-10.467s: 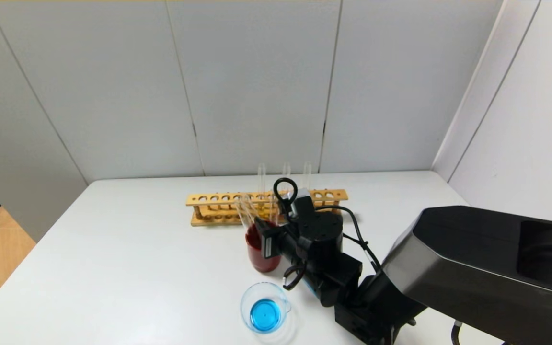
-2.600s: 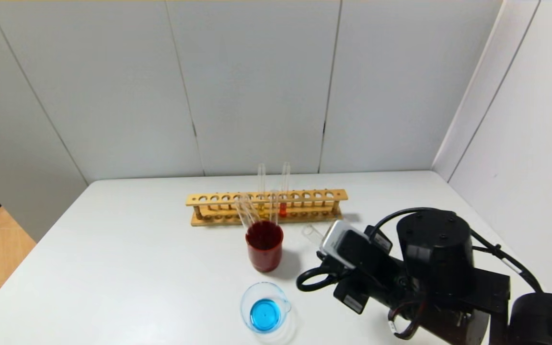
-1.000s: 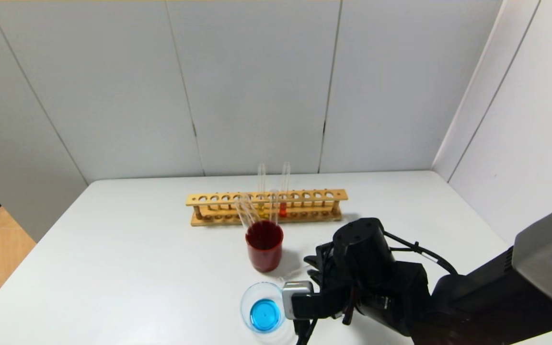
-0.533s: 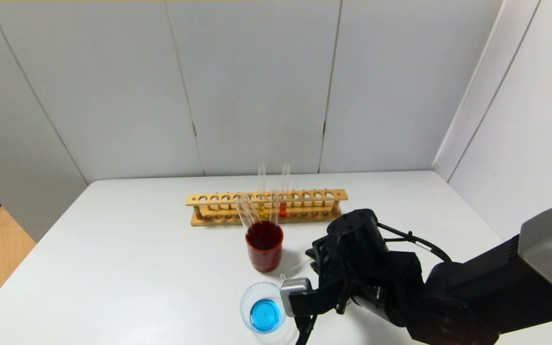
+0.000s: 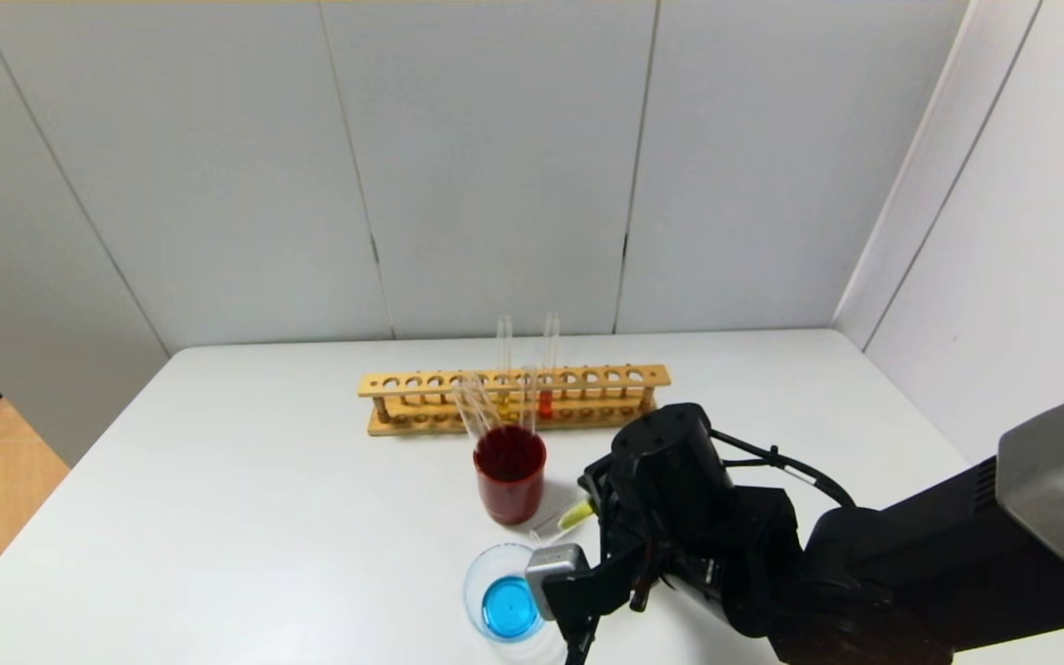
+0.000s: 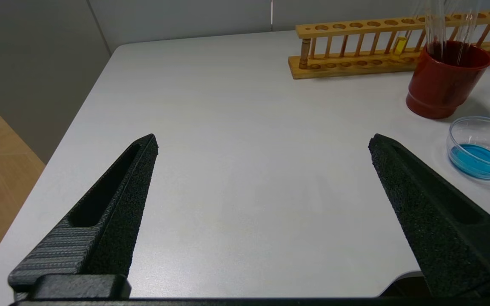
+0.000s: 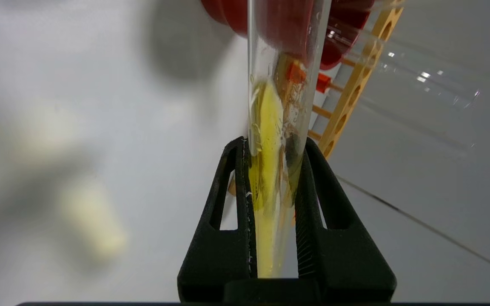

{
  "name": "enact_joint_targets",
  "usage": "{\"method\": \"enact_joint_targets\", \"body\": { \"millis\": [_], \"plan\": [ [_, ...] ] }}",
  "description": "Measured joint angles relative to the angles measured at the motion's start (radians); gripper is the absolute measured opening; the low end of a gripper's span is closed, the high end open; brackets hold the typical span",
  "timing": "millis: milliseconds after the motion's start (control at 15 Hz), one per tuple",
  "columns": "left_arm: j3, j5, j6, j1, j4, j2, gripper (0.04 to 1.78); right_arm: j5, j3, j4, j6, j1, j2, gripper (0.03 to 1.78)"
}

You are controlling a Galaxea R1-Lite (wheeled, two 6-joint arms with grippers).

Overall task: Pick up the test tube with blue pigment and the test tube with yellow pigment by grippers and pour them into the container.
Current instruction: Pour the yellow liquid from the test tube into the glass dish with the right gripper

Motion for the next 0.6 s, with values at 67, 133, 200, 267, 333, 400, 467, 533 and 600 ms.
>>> {"method": "enact_joint_targets", "body": {
  "millis": [67, 133, 200, 267, 333, 400, 467, 533, 600],
  "plan": [
    [0.000, 0.000, 0.000, 0.000, 0.000, 0.000, 1.75, -0.001, -0.005, 0.000, -0.006, 0.005, 0.004, 0.34],
    [0.000, 0.000, 0.000, 0.000, 0.000, 0.000, 1.75, -0.004, -0.010, 0.000, -0.012, 0.009, 0.009, 0.34],
    [0.000, 0.000, 0.000, 0.000, 0.000, 0.000, 1.75, -0.012, -0.015, 0.000, -0.021, 0.011, 0.014, 0.34],
    [0.000, 0.000, 0.000, 0.000, 0.000, 0.000, 1.75, -0.018, -0.021, 0.000, -0.026, 0.013, 0.018, 0.34],
    [0.000, 0.000, 0.000, 0.000, 0.000, 0.000, 1.75, -0.021, -0.028, 0.000, -0.033, 0.015, 0.021, 0.34],
    [0.000, 0.000, 0.000, 0.000, 0.000, 0.000, 1.75, -0.022, -0.035, 0.000, -0.046, 0.016, 0.024, 0.34],
    [0.000, 0.000, 0.000, 0.000, 0.000, 0.000, 1.75, -0.022, -0.040, 0.000, -0.056, 0.017, 0.027, 0.34],
    [0.000, 0.000, 0.000, 0.000, 0.000, 0.000, 1.75, -0.023, -0.042, 0.000, -0.062, 0.018, 0.029, 0.34],
    [0.000, 0.000, 0.000, 0.000, 0.000, 0.000, 1.75, -0.022, -0.043, 0.000, -0.064, 0.018, 0.032, 0.34]
  ]
}}
